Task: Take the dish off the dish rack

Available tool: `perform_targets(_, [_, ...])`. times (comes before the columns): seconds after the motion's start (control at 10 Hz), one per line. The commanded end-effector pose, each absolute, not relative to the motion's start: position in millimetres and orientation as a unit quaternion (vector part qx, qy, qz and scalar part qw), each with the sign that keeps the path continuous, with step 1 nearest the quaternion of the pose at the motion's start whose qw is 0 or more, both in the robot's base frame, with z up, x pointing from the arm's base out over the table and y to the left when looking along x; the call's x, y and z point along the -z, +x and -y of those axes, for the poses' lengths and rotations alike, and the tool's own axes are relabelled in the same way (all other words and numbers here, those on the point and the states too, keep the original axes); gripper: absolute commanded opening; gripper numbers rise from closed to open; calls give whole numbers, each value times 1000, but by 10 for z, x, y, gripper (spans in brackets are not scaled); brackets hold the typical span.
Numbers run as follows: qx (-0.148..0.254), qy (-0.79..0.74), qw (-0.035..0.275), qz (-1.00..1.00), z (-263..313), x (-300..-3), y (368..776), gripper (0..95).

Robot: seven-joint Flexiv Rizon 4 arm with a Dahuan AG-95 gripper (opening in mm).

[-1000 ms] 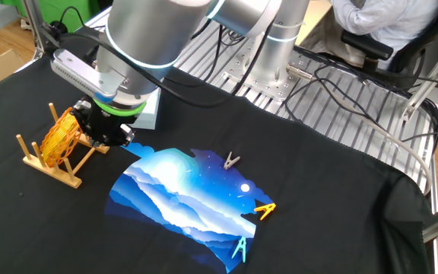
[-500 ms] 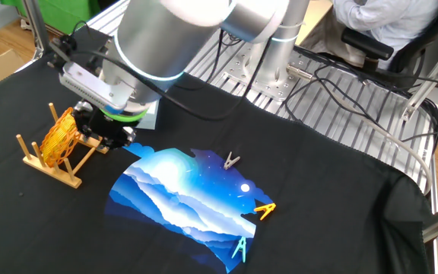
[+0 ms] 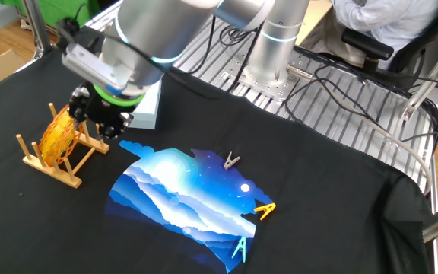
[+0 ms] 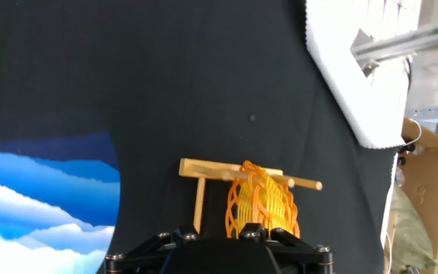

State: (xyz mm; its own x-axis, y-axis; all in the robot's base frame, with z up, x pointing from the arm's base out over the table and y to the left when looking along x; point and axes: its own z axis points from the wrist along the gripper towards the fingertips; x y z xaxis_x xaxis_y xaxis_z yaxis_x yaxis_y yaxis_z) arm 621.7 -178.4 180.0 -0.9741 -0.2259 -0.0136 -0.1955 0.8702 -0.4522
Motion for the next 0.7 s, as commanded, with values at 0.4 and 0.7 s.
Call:
perform_targets(0.4, [209,-100,31,-972,1859,-1835,6177,570])
perform_targets(0.7, [212,-114,37,-970,2005,-1774,6174,570])
